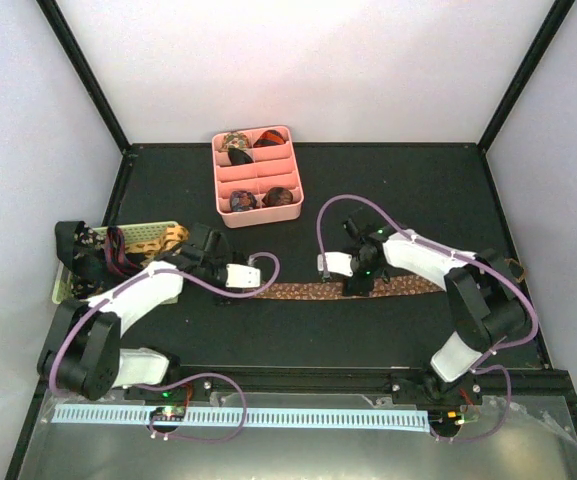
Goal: Roll the ties
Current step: Smooth out the tie at the center of the board.
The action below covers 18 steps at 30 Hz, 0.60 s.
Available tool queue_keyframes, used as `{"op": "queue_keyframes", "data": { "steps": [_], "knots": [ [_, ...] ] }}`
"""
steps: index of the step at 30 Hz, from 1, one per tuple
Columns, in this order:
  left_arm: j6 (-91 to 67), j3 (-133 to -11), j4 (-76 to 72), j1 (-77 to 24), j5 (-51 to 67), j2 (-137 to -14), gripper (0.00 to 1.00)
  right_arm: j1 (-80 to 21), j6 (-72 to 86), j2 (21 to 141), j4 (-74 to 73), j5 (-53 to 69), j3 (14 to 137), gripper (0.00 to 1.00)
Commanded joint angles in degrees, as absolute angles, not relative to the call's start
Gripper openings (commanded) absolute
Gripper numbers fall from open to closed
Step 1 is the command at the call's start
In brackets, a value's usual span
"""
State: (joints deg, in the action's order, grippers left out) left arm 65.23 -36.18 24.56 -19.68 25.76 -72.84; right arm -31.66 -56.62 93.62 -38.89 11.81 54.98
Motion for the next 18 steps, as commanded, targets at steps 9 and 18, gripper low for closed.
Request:
{"op": "queue_keyframes", "data": {
  "steps": [9,18],
  "knots": [
    [61.9,-48.4,33.6,-28.6,20.3,-87.6,0.85,-15.7,-58.7,90.1,-49.0,21.6,57.9,0.84],
    [58.0,-48.8,29.9,-31.7,10.1,-91.4,0.66,-11.3,-58.6,88.5,-50.8,21.9,58.2,0.85]
  ]
}}
